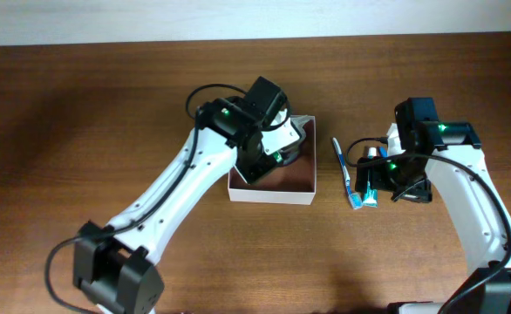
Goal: Pack container
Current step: 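Carry the green soap box into the white box and release, then retract the left arm and grasp the blue toothbrush with the right gripper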
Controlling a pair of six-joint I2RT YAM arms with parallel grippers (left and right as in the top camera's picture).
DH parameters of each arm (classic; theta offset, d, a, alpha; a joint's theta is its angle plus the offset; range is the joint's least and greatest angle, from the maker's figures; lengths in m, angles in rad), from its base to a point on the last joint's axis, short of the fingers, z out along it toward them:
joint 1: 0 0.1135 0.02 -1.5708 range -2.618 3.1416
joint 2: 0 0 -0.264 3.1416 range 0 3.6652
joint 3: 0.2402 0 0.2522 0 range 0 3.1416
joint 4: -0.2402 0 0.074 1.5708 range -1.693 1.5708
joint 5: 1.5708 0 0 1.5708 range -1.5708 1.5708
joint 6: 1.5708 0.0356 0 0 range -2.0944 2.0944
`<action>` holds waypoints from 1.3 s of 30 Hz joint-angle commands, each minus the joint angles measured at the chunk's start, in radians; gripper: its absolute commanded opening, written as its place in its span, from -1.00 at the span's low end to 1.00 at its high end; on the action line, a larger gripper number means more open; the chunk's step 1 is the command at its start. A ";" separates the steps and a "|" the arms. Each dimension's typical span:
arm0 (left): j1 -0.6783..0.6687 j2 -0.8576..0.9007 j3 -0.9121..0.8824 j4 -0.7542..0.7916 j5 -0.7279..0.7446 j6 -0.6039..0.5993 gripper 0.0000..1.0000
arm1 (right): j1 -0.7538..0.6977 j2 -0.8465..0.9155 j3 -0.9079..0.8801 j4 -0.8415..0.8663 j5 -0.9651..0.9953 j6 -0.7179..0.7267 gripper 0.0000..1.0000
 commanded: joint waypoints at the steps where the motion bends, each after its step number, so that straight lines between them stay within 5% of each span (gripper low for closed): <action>1: -0.004 0.068 0.007 0.023 0.019 0.118 -0.99 | -0.006 0.002 0.009 0.000 0.009 -0.003 0.97; 6: -0.005 0.133 0.007 0.090 0.022 0.157 -0.75 | -0.006 0.002 0.009 -0.002 0.008 -0.003 0.97; 8: -0.005 0.122 0.009 0.083 0.023 0.104 0.11 | -0.006 0.002 0.009 -0.002 0.008 -0.003 0.97; 9: -0.005 0.114 0.014 0.071 0.023 0.079 0.22 | -0.006 0.002 0.009 -0.002 0.008 -0.003 0.97; 11: -0.005 0.097 0.034 0.031 0.022 0.048 0.87 | -0.006 0.002 0.009 -0.005 0.008 -0.003 0.97; 12: -0.005 0.087 0.049 0.006 0.023 0.041 0.99 | -0.006 0.002 0.009 -0.006 0.008 -0.003 0.97; 17: -0.004 0.023 0.145 -0.129 0.008 0.023 0.99 | -0.006 0.002 0.009 -0.003 0.008 -0.003 0.97; 23: 0.038 -0.102 0.210 -0.389 -0.279 -0.252 0.99 | -0.006 0.002 0.009 0.017 -0.070 -0.003 0.97; 29: 0.302 -0.333 0.210 -0.509 -0.297 -0.432 0.99 | -0.004 0.003 0.009 0.142 -0.163 -0.003 0.98; 31: 0.458 -0.442 0.210 -0.500 -0.291 -0.480 0.99 | -0.005 0.018 0.009 0.163 -0.141 -0.003 0.75; 33: 0.595 -0.525 0.210 -0.476 -0.225 -0.484 0.99 | -0.003 0.054 0.009 0.166 -0.115 -0.004 0.07; 39: 0.713 -0.620 0.210 -0.456 -0.185 -0.483 0.99 | 0.063 0.232 0.009 0.235 -0.027 -0.015 0.18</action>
